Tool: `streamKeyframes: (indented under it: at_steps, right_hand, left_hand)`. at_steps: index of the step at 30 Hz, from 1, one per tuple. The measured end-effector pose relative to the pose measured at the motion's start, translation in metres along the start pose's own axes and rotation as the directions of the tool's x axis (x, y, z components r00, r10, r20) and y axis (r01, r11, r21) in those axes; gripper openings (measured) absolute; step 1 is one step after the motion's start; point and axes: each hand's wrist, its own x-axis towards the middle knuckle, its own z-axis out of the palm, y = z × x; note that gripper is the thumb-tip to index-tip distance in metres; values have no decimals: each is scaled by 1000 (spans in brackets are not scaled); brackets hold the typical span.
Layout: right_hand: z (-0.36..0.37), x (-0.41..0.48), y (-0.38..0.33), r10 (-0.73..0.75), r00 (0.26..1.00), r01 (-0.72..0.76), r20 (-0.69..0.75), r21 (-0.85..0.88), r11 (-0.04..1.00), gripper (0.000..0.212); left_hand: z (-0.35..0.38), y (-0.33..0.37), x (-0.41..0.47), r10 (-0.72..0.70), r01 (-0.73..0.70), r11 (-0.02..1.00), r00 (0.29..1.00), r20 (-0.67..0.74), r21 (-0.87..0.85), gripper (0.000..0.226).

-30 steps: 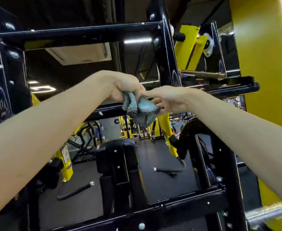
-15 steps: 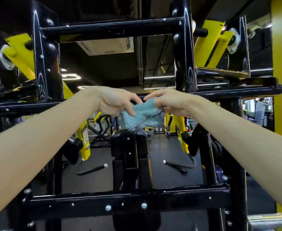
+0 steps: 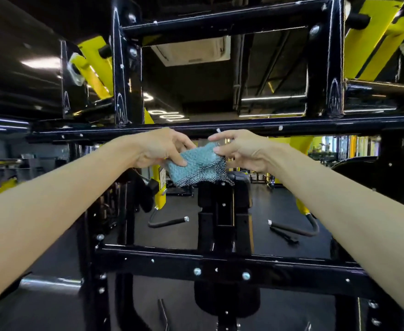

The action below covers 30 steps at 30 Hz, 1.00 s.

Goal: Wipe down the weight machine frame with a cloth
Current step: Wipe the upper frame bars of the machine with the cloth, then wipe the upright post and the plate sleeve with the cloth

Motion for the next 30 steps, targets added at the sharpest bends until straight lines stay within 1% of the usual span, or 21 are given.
streamKeyframes:
  at_steps: [2,5,7,9,13,15,16,18,20,22,24,26,28,30]
  right_hand:
    - [17,11,-1,18,998,-16,63,-26,1000,45]
    - [43,39,2,-67,994,82,83,-203,976,54]
    - [68,59,0,-113,992,126,62,-275,953,59]
    - [97,81,-6,-146,989,150,38,-297,943,63]
    - [145,113,-17,-140,988,154,71,-242,958,64]
    - [160,124,-20,-115,991,126,72,-183,975,61]
    - [165,127,-21,-95,994,102,60,-125,987,59]
    - [172,131,-22,-39,999,38,36,16,999,57]
    - [174,136,-21,-19,1000,17,22,75,997,54]
    - [175,140,-23,-17,1000,17,5,116,993,50]
    - [178,141,-25,-11,1000,12,-15,121,993,44]
    - [178,146,-26,2,1000,0,-23,99,995,40]
    - [177,151,-25,49,999,-49,19,44,998,39]
    - [176,153,-23,125,987,-123,98,-35,992,40]
  left_hand:
    - [-16,-17,-8,-6,6,1000,999,-32,-10,33]
    - [-48,-42,-22,2,-2,1000,1000,9,-2,34]
    - [-72,-58,-30,12,-13,1000,999,53,6,36]
    - [-99,-77,-38,15,-16,1000,998,62,15,39]
    - [-136,-109,-49,13,-13,1000,999,37,-4,43]
    - [-150,-126,-50,6,-3,998,998,57,-65,42]
    - [-154,-134,-49,10,0,993,996,83,-119,41]
    - [-156,-149,-43,29,8,959,991,129,-282,43]
    - [-153,-161,-35,78,-13,910,987,140,-414,41]
    - [-150,-170,-27,120,-56,875,987,104,-481,36]
    - [-150,-176,-20,143,-86,851,987,71,-519,35]
    - [-153,-178,-14,154,-103,852,986,59,-514,36]
    - [-155,-179,-9,151,-123,858,988,16,-498,35]
    - [-157,-178,-5,144,-144,857,989,-38,-495,34]
